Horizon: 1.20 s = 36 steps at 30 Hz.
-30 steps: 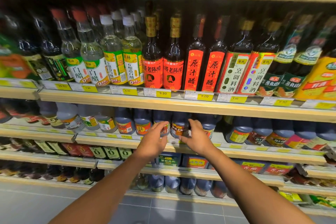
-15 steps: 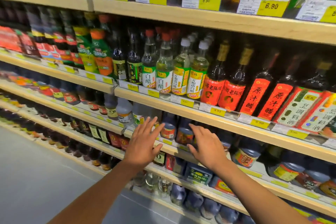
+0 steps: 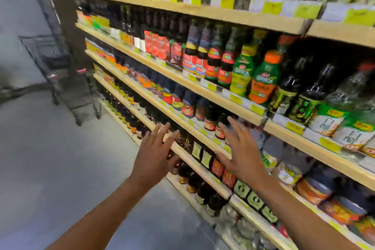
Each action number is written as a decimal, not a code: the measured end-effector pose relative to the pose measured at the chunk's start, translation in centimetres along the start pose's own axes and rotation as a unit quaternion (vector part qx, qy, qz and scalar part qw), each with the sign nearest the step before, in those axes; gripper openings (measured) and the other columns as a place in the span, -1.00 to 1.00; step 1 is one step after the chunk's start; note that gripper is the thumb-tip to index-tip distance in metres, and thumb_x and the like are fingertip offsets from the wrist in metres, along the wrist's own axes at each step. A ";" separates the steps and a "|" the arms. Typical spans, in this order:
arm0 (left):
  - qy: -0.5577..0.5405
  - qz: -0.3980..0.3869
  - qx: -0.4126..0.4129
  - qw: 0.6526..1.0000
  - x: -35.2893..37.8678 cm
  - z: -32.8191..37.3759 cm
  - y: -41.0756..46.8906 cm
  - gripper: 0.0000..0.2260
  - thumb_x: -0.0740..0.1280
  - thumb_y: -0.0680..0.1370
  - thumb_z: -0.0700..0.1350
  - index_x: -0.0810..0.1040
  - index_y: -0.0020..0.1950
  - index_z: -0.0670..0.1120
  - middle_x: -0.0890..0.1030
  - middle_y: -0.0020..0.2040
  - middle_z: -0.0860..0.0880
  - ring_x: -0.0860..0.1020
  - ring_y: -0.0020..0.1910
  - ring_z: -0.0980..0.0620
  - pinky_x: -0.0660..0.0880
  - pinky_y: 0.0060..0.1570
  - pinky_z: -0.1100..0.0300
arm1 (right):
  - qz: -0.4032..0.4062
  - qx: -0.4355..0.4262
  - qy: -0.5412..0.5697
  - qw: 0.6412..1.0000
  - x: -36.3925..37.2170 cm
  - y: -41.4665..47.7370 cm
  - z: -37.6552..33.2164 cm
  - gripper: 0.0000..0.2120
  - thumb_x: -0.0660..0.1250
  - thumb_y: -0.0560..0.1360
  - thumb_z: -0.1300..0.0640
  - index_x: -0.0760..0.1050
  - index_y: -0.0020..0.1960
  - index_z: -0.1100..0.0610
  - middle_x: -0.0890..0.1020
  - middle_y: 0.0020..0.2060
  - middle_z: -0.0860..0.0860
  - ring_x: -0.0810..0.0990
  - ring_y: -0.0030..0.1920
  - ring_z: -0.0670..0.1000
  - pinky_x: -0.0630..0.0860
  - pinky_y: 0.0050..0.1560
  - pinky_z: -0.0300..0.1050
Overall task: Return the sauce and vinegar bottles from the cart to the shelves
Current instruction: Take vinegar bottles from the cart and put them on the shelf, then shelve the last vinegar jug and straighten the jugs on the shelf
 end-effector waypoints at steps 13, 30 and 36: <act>0.023 0.050 -0.118 0.991 -1.7 -21.0 2.0 -0.35 0.30 0.57 0.21 0.17 0.60 0.11 0.15 0.64 -0.05 0.08 0.63 -0.12 0.20 0.52 -0.19 | 0.000 -0.103 0.076 0.992 10.7 19.6 -15.3 -0.20 0.44 0.46 -0.18 0.21 0.58 0.01 0.21 0.58 0.07 0.20 0.55 0.15 0.22 0.52 0.22; -0.023 0.083 -0.329 0.940 -0.2 -47.7 13.1 -0.38 0.22 0.56 0.29 0.20 0.58 0.16 0.12 0.64 0.03 0.09 0.63 -0.04 0.24 0.51 -0.17 | -0.077 -0.235 0.179 0.952 29.0 49.9 -30.7 -0.17 0.37 0.46 -0.25 0.11 0.61 -0.06 0.12 0.60 0.00 0.15 0.58 0.11 0.19 0.53 0.20; -0.026 0.101 -0.362 0.926 1.1 -59.9 15.9 -0.38 0.33 0.57 0.19 0.18 0.58 0.19 0.13 0.64 0.02 0.10 0.62 -0.07 0.27 0.50 -0.17 | -0.095 -0.257 0.193 0.942 36.0 59.7 -37.9 -0.19 0.31 0.49 -0.29 0.02 0.61 -0.16 0.03 0.62 -0.09 0.04 0.61 0.03 -0.01 0.59 0.05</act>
Point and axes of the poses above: each hand's wrist, its own y-axis towards the middle knuckle, its own x-axis out of the palm, z = x × y, the point moved 1 cm from there along y, towards the middle knuckle
